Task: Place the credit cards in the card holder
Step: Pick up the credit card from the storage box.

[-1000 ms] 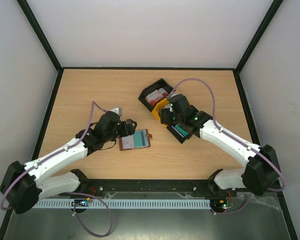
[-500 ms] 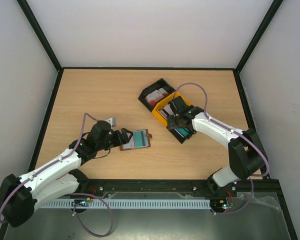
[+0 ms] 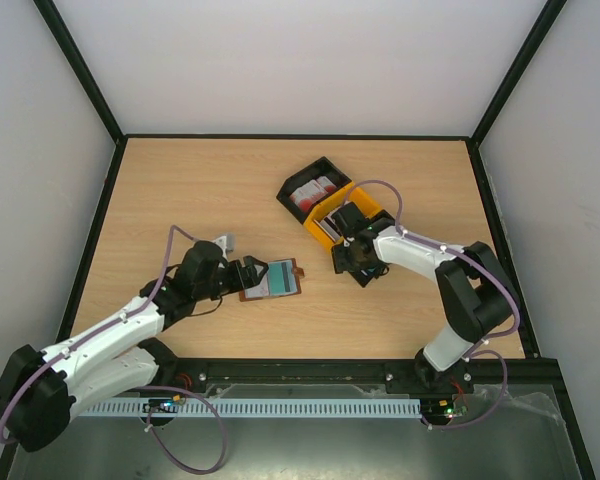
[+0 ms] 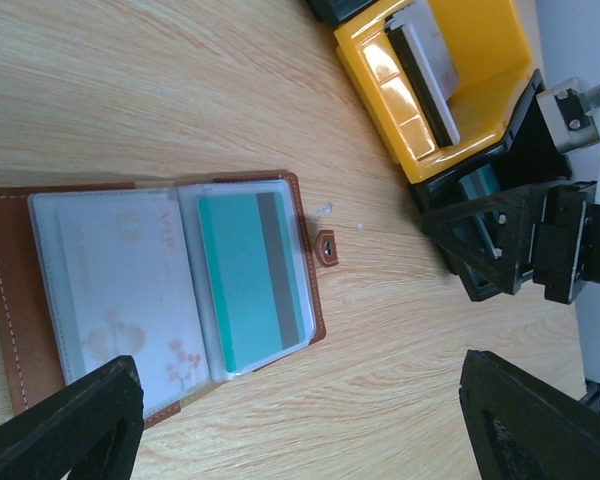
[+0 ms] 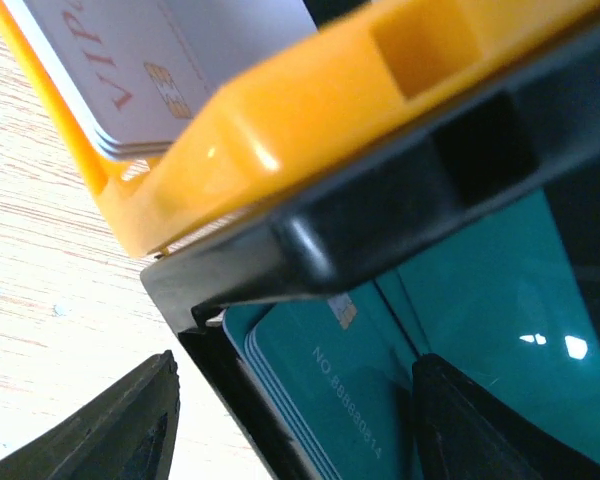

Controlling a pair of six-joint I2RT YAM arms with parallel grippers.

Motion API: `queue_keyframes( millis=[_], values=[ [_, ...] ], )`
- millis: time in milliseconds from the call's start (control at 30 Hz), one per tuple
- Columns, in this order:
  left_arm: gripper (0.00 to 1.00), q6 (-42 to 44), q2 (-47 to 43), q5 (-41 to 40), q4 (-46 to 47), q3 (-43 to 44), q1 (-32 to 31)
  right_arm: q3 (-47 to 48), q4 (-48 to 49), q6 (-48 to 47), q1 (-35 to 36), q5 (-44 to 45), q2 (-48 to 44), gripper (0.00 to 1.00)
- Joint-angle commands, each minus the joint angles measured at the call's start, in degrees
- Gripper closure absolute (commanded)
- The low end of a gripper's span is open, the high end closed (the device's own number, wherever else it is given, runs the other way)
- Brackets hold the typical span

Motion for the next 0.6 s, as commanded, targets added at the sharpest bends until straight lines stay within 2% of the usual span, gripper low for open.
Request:
queue_keyframes(
  millis=[0, 567],
  values=[
    [0.13, -0.3, 0.7, 0.7, 0.9, -0.9, 0.4, -1.6, 0.2, 0.6, 0.0, -3.8, -1.0, 0.40],
    [0.13, -0.9, 1.5, -1.6, -0.7, -0.6, 0.4, -2.8, 1.5, 3.0, 0.0, -2.3, -4.4, 0.47]
  ],
)
